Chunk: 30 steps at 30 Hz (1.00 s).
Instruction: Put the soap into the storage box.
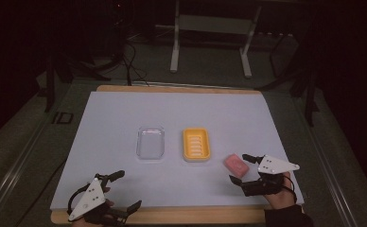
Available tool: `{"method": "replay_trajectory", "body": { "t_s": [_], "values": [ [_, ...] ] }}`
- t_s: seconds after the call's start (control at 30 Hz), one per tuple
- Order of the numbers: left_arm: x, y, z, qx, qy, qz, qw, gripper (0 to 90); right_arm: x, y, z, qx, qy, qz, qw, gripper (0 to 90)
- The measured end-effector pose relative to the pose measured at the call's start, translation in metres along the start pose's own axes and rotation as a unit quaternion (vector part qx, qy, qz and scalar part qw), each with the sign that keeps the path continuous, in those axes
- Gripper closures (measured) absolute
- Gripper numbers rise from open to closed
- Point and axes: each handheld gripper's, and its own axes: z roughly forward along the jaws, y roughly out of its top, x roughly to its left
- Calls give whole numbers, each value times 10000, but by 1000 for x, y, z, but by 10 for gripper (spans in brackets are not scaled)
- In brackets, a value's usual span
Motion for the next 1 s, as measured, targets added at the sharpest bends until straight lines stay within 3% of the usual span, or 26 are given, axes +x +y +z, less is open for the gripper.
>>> {"method": "replay_trajectory", "body": {
  "t_s": [0.1,0.23,0.4,0.5,0.57,0.67,0.7,0.73,0.77,0.9,1.0],
  "values": [
    [1,0,0,54,-59,-6,10000,8,1,-1,1,52,-70,-147,9999,136],
    [-1,0,-1,61,-59,113,9999,8,0,0,2,23,-69,-158,9998,136],
    [1,1,-2,5,111,108,9999,8,-1,-1,5,117,-226,-89,9996,135],
    [0,0,-1,5,153,93,9998,8,-3,-4,8,-111,-540,105,9984,125],
    [-1,0,1,53,144,88,9998,8,-4,-4,10,-63,-844,159,9963,125],
    [-2,0,3,92,129,102,9998,8,-7,-4,13,59,-998,207,9948,123],
    [-3,0,3,117,130,136,9998,8,-9,-3,15,298,-1329,209,9905,124],
    [-3,0,3,117,130,136,9998,8,-9,-3,15,298,-1329,209,9905,124],
    [-4,0,4,119,123,135,9998,8,-12,-2,16,481,-1467,263,9877,127],
    [-4,0,4,141,109,129,9998,8,-17,-2,18,604,-1633,325,9842,129],
    [-5,0,4,139,103,141,9998,8,-23,-2,18,728,-2033,585,9746,125]
  ]
}}
